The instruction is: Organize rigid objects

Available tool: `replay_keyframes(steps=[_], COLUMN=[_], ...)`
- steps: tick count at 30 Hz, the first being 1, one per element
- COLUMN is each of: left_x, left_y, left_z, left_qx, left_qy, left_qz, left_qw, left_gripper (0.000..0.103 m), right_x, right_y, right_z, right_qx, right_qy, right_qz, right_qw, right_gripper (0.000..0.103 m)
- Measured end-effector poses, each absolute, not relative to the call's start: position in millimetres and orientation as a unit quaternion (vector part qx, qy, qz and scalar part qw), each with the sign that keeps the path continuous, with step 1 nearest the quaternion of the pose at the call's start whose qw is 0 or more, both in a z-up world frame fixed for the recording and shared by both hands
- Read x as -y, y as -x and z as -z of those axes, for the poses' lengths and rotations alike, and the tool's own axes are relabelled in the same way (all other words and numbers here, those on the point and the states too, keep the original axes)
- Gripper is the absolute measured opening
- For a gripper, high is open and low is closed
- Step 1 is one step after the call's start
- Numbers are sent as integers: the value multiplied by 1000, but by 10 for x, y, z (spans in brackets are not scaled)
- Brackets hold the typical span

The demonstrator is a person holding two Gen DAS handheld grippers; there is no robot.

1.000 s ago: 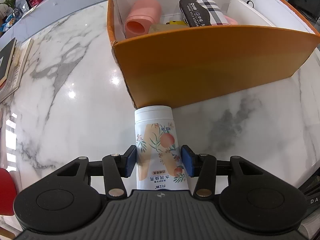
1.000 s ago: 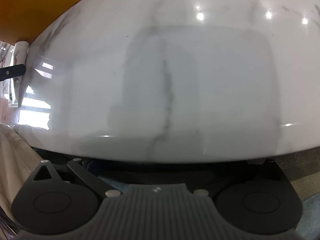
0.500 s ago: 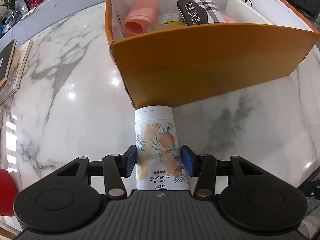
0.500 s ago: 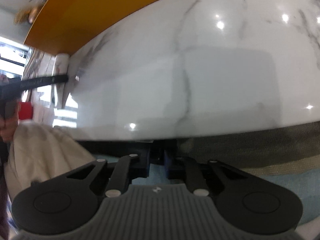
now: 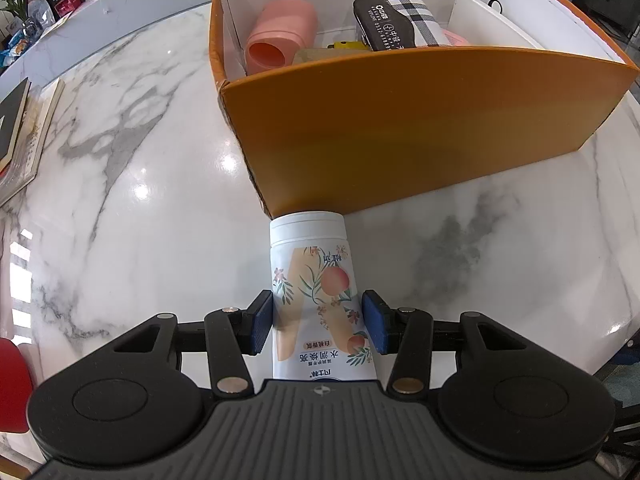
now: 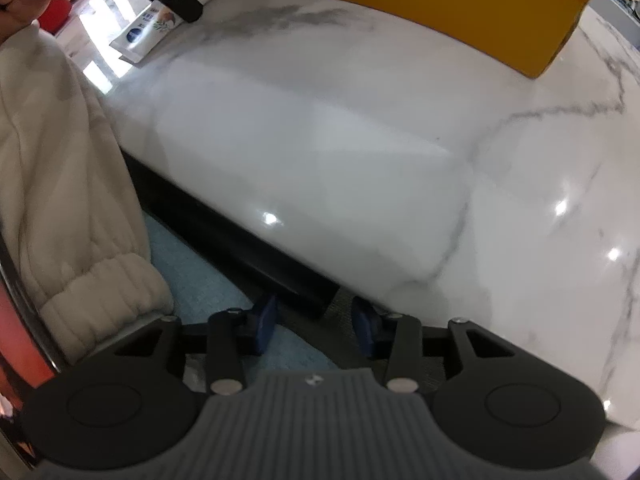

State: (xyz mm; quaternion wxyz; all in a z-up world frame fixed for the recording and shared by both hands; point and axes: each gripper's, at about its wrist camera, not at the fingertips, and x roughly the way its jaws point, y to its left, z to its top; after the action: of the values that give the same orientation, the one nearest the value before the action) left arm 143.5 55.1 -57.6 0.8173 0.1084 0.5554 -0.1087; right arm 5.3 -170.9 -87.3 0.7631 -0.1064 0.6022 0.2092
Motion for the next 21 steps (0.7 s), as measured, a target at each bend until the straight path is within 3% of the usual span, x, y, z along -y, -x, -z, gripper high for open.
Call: replay_keyframes(steps=[11,15,21], left_x=[-553,-559,-559], left_y=[-1441,-1444,-1437], left_z=[576,579,585], left_qx=[-555,-555,-555], left_qy=[-109,-106,-105], left_qz=[109,110,110], left_qw=[817,818,818], left_gripper=[55,55,55], right_x=[1633,1840,1898], right_y=[-291,-309,-452], right_z=[1062,1180,1317], right_qx=[-655,-652,-664], right_qy=[-2,-35,-58], right_qz=[-117,-142,-180], right_qw=[746,744,724], right_gripper=[45,57,54])
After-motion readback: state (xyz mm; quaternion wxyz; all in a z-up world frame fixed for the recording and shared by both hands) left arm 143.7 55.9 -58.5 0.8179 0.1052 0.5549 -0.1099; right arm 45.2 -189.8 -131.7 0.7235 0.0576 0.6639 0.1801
